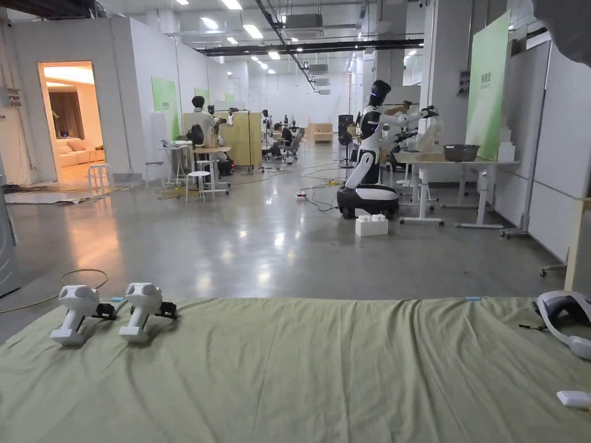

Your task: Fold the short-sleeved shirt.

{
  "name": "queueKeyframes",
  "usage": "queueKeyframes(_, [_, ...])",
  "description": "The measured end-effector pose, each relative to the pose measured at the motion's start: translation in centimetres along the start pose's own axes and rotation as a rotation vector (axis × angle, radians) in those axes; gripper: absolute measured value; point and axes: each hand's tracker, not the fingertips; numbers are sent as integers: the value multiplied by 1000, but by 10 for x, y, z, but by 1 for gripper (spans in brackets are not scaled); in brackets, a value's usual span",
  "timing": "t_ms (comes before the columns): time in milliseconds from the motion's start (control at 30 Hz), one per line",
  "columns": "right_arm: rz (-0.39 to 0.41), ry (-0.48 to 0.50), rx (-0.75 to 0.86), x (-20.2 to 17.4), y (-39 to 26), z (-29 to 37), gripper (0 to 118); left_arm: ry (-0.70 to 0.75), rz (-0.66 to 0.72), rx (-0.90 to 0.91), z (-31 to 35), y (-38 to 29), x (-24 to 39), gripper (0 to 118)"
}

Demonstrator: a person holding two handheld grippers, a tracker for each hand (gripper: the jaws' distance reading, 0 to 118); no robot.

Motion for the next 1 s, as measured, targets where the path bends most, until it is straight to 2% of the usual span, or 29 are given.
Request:
queueKeyframes(400, [-5, -2, -15, 2, -3, 1, 118, -12, 25, -19, -3, -1, -1, 118])
queueKeyframes(467, [-30, 13, -38, 3, -3, -2, 118, -59, 74, -45, -6, -3, -5, 118])
queueKeyframes(567, [-82, 62, -119, 3, -5, -10, 118, -151, 233, -103, -16, -8, -11, 118])
queueKeyframes(667, [-83, 64, -138, -2, -10, -13, 118, -97, 346, -142, -21, -7, -6, 118])
queueKeyframes(733, [-84, 78, -144, -4, -11, -12, 118, -57, 330, -235, -27, -1, 0, 118])
queueKeyframes(867, [-127, 125, -158, -5, -14, -14, 118, -108, 187, -448, -37, 2, 20, 118])
queueKeyframes(1000, [-158, 128, -174, 0, -16, -17, 118, -145, 159, -390, -33, -4, 43, 118])
